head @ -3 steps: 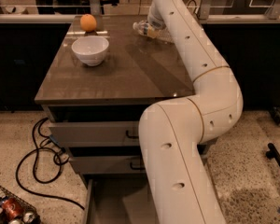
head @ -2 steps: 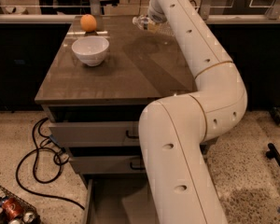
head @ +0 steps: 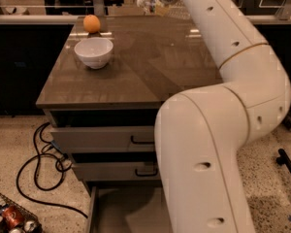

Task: Place water bottle into bottom drawer

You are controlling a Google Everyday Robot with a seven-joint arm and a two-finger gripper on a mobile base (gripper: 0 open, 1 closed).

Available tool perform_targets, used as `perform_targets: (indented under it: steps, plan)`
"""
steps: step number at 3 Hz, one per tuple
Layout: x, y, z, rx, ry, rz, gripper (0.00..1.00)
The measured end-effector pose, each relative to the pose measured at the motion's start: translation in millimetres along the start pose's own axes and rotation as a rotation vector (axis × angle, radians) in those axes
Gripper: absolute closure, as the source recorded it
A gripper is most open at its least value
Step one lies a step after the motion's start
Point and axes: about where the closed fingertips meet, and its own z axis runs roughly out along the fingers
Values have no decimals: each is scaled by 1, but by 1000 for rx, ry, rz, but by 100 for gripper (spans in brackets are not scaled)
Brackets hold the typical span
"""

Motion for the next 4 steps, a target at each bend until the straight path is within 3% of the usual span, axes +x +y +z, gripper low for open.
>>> perform_targets:
  steps: [2,3,4]
  plan:
    - [-13,-35,-150,225,-80,57,100]
    - [-6,-6,-187,242,-99,53,100]
    - [5,53,-176,157,-65,-15,100]
